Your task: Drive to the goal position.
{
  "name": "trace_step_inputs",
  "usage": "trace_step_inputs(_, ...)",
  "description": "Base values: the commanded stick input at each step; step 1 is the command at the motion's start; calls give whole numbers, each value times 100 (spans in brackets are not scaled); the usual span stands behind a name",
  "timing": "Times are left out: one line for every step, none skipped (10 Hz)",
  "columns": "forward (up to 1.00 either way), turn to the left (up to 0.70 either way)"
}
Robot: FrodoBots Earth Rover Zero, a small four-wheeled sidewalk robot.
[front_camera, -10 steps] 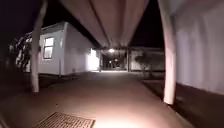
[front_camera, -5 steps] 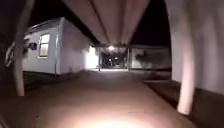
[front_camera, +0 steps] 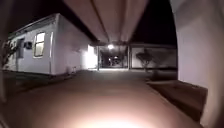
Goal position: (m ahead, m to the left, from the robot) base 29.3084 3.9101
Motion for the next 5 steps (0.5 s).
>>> trace_step_inputs(100,0)
trace_step_inputs(100,0)
trace_step_inputs(100,0)
trace_step_inputs(100,0)
trace_step_inputs(100,0)
